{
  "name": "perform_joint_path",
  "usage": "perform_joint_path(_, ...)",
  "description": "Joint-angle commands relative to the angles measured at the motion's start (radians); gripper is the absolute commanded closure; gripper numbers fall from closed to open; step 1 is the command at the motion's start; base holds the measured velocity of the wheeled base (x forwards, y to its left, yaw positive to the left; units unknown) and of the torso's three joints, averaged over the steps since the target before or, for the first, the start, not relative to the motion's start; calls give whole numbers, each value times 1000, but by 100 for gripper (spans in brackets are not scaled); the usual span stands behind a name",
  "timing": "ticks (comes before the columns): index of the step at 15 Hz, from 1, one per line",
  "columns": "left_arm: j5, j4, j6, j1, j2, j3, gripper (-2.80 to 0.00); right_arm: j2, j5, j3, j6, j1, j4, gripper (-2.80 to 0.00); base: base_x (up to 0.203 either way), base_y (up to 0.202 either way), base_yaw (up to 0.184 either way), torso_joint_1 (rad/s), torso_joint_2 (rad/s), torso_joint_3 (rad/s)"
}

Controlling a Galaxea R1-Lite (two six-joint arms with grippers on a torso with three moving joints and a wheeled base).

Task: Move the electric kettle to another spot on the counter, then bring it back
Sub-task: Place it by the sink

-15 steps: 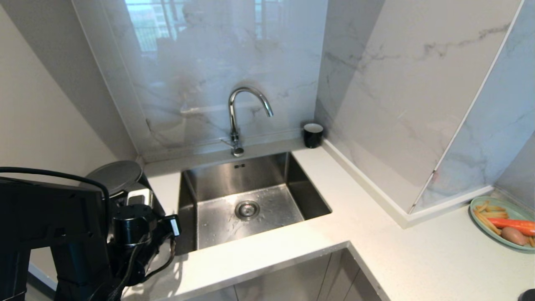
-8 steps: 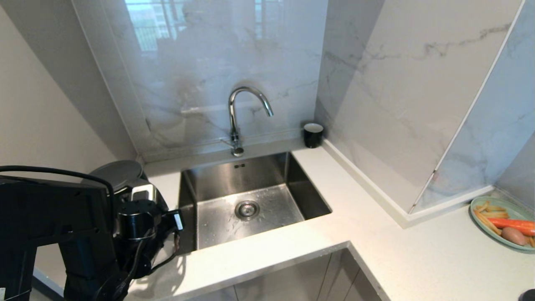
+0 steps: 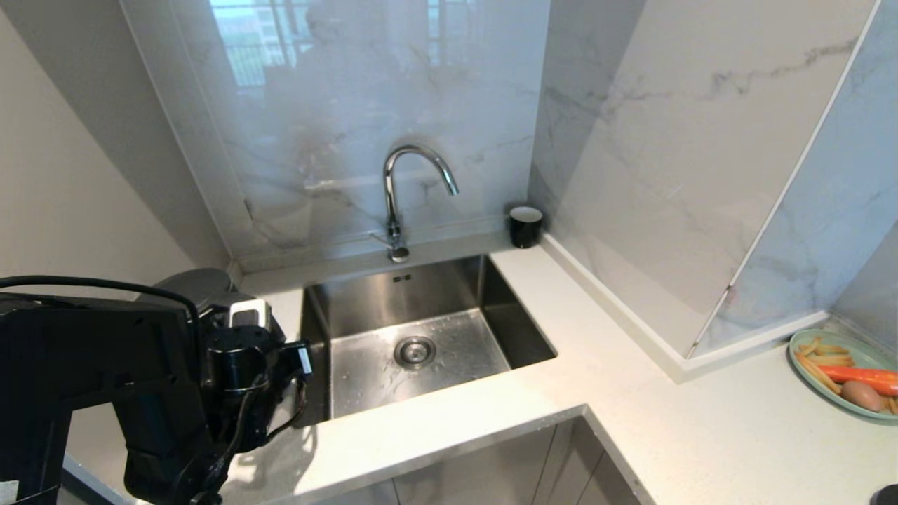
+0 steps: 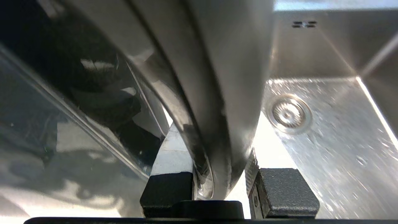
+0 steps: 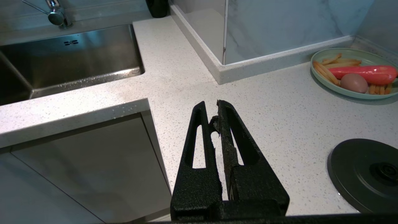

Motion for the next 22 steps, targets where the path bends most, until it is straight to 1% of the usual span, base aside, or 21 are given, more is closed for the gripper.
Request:
perform_joint_path(1,19,-9,4,1,19,-17,0,1,0,0,0,1,0,0,0,0,0,0,0,0)
perform_joint_path(3,22,-9,6,1,38,-15,0,0,0,0,0,1,0,0,0,0,0,0,0,0)
perform_joint_path(5,24,-9,25,-1,55,-19,0,0,0,0,0,0,0,0,0,0,0,0,0,0)
perform_joint_path(8,25,-9,33,-2,50,-32,0,0,0,0,0,1,0,0,0,0,0,0,0,0)
perform_joint_path(10,50,-9,43,-2,53,-34,0,1,0,0,0,1,0,0,0,0,0,0,0,0)
perform_joint_path(11,54,-9,43,-2,53,-37,-280,0,0,0,0,0,0,0,0,0,0,0,0,0)
perform_joint_path(16,55,-9,41,-4,39,-34,-280,0,0,0,0,1,0,0,0,0,0,0,0,0)
perform_joint_path(22,51,-9,31,-30,14,41,-280,0,0,0,0,1,0,0,0,0,0,0,0,0)
